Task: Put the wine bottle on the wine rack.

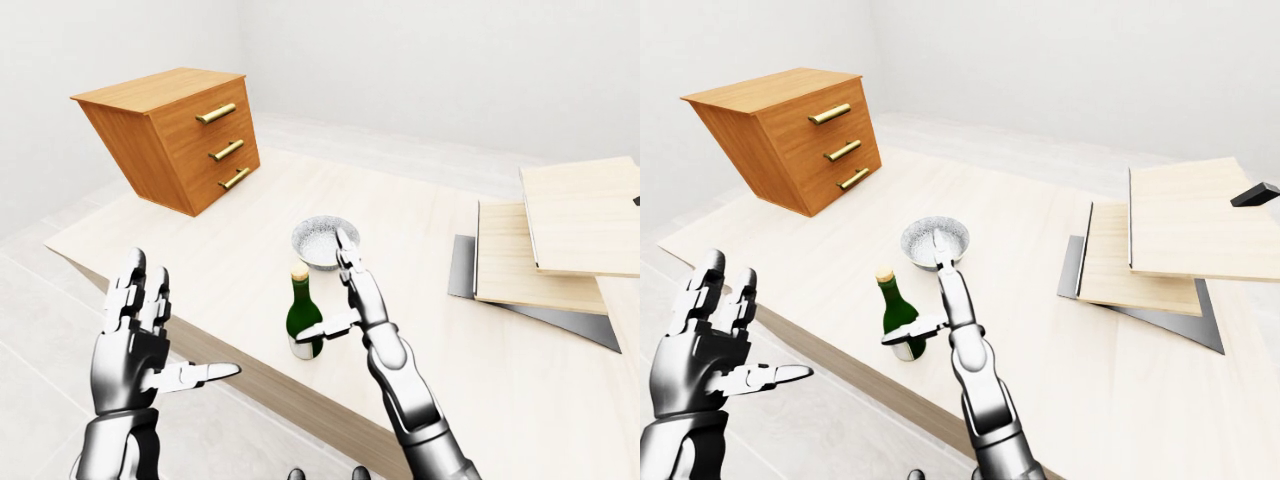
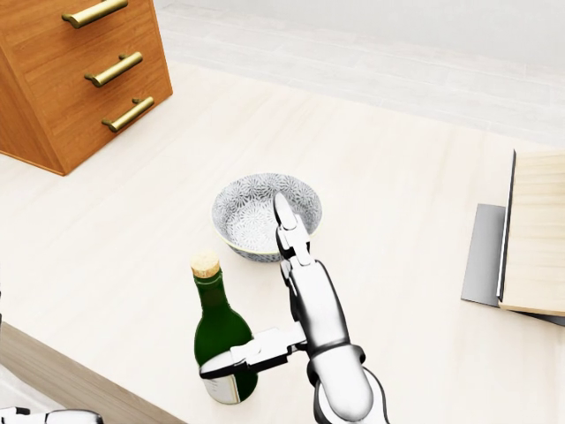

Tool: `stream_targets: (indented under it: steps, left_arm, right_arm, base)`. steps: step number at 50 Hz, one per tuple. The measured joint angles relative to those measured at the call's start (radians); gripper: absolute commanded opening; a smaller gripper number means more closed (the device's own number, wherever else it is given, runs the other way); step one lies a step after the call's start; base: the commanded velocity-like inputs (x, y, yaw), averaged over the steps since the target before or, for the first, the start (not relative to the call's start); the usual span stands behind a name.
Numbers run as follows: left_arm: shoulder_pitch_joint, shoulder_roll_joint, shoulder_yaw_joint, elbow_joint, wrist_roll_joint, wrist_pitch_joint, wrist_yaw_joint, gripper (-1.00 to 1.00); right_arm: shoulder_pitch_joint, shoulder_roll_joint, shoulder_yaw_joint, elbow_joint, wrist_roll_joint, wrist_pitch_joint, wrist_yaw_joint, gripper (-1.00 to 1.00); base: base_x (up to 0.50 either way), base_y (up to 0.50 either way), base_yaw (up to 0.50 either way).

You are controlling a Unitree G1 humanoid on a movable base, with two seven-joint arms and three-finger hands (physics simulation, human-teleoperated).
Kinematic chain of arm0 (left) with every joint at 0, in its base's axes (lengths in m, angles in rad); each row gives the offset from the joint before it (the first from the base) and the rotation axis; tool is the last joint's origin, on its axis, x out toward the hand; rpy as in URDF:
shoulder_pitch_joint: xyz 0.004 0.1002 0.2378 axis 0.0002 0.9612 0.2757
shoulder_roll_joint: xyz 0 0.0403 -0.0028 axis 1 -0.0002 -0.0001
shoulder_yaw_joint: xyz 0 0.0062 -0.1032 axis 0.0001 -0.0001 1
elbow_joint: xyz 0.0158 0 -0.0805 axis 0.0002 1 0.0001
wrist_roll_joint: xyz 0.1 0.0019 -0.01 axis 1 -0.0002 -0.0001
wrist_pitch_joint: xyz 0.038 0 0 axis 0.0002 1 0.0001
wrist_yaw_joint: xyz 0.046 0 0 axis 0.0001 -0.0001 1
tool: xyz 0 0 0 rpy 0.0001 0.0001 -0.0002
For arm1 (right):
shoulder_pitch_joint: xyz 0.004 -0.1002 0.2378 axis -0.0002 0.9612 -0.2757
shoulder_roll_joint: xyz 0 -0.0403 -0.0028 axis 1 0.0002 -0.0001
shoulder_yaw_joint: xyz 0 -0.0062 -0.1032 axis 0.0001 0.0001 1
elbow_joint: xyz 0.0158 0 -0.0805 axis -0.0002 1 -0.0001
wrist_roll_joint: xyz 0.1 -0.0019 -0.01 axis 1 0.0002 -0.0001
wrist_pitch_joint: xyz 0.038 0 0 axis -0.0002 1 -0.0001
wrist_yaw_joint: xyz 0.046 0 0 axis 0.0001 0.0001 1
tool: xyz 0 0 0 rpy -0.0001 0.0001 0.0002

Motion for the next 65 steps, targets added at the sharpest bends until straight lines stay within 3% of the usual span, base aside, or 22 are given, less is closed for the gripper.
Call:
stream_targets:
  steps: [43,55,65]
  left_arm:
    - [-0.002,-0.007,0.024,-0.033,-0.016,0.000,-0.009,1.00]
    - [-0.002,-0.007,0.024,-0.027,-0.017,0.000,-0.011,1.00]
    - [-0.003,-0.005,0.025,-0.020,-0.019,0.000,-0.013,1.00]
  right_arm:
    - [-0.107,0.074,0.013,0.151,-0.013,-0.028,0.001,1.00]
    - [-0.134,0.092,0.018,0.137,-0.021,0.005,0.002,1.00]
    - [-0.157,0.104,0.023,0.091,-0.029,0.005,0.004,1.00]
  base:
    - [0.00,0.00,0.00]
    - [0.00,0.00,0.00]
    - [0.00,0.00,0.00]
